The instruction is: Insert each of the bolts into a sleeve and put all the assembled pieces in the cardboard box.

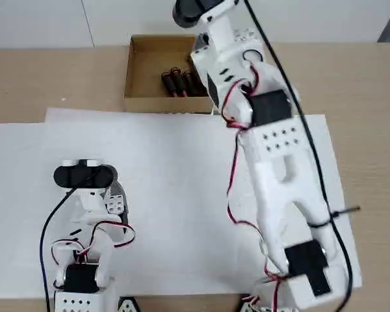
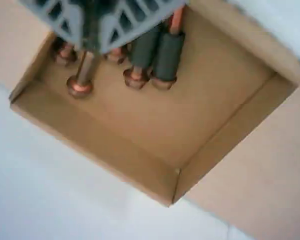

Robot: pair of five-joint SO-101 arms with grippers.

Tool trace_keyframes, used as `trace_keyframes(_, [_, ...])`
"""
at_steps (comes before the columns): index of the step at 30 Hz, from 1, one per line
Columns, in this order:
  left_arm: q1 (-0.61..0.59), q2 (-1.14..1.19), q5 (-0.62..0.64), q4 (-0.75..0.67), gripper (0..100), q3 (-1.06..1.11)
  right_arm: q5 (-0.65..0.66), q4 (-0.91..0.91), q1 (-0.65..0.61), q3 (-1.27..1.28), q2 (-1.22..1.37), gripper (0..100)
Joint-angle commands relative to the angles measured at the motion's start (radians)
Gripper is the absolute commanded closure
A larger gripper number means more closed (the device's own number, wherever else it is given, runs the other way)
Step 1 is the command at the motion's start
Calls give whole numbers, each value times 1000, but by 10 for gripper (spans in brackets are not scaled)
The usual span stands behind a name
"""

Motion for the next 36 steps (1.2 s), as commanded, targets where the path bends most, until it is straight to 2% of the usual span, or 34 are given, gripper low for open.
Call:
trace_keyframes(1, [2, -11, 2, 5, 994, -5, -43, 110, 7, -46, -116, 997])
trace_keyframes(11, [2, -11, 2, 5, 994, -5, -114, 484, 13, -44, -326, 997])
trace_keyframes(21, [2, -11, 2, 5, 994, -5, -114, 723, 131, -41, -509, 997])
trace_keyframes(26, [2, -11, 2, 5, 994, -5, -115, 739, 182, 34, -616, 997])
trace_keyframes(36, [2, -11, 2, 5, 994, -5, -115, 680, 186, 594, -1023, 997])
